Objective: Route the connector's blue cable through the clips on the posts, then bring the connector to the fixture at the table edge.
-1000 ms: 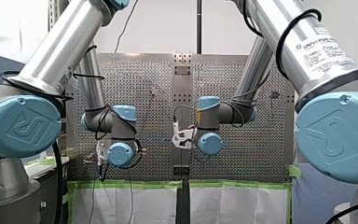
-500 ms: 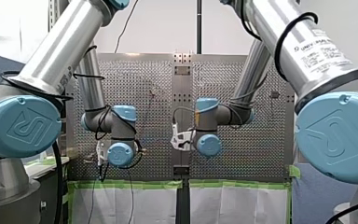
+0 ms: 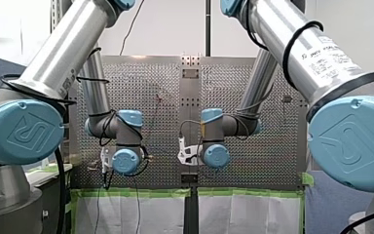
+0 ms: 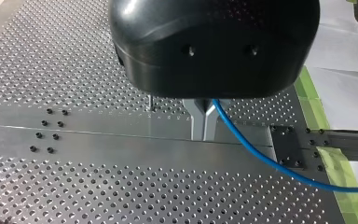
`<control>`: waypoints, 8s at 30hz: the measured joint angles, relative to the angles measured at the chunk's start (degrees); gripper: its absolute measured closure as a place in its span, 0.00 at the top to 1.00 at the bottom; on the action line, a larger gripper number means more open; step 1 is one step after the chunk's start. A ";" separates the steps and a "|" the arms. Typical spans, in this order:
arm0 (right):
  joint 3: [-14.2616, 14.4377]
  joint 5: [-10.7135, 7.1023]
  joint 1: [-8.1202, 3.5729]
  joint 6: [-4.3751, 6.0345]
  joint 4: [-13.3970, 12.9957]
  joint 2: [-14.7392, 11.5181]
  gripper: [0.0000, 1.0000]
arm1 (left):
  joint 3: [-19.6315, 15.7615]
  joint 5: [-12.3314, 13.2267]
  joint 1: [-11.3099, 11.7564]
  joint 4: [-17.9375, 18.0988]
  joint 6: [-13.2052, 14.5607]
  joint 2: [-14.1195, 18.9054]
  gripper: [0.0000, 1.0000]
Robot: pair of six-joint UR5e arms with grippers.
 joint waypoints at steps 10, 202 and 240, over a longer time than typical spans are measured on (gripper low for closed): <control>-1.71 0.19 -0.08 0.51 1.86 -1.63 0.00 | -1.98 -1.01 2.45 -2.47 -1.36 2.48 0.00; -21.00 -10.07 -12.71 3.28 18.98 -11.88 0.00 | 31.45 19.94 20.87 -32.39 -4.36 12.25 0.00; -21.46 -12.20 -14.67 3.34 19.35 -11.32 0.00 | 31.51 22.50 21.01 -34.59 -5.15 12.30 1.00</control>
